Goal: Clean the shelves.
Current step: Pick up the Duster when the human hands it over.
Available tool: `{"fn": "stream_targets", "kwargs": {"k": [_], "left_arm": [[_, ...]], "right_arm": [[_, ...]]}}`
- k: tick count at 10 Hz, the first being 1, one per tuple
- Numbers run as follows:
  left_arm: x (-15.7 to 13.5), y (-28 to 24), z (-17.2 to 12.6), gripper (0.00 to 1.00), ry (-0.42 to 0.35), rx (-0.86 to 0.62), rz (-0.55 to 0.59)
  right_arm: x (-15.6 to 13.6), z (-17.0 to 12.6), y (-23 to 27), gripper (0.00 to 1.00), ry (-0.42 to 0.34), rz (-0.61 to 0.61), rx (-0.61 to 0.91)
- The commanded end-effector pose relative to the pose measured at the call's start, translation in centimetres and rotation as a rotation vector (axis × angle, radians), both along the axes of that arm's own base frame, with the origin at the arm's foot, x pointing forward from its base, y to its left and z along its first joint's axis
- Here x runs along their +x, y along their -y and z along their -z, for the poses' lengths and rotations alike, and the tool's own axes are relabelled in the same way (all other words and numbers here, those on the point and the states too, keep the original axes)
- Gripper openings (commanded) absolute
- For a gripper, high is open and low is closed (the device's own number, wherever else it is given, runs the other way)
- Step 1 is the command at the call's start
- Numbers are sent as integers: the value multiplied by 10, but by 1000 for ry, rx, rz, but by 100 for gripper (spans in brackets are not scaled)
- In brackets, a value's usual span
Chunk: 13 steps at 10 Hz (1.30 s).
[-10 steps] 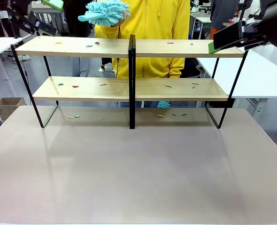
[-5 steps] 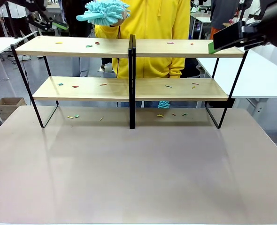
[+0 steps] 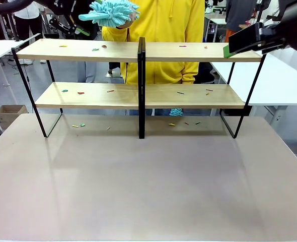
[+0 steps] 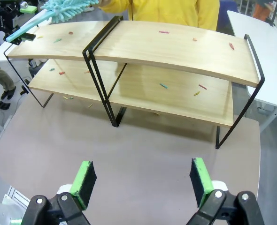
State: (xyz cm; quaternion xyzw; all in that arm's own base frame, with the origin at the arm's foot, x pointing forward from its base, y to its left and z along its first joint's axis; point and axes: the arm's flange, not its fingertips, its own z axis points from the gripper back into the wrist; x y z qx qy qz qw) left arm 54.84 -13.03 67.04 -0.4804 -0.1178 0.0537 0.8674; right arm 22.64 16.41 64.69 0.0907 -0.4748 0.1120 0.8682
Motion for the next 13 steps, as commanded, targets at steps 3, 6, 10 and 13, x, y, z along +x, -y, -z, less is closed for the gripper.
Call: {"fn": "stream_targets", "kwargs": {"k": [3,6,10,13], "left_arm": [[-5,6,-2,54,11,16,-1],[-6,4,-4,0,45,-8,0],[-9,3,-9,0,112,-33,-15],[-9,6,-8,0,101,-26,1]], "right_arm": [[0,-1,0,100,1,3,4],[0,-1,0,100,1,3,4],[0,-1,0,100,1,3,4],[0,-1,0,100,1,3,4]]}}
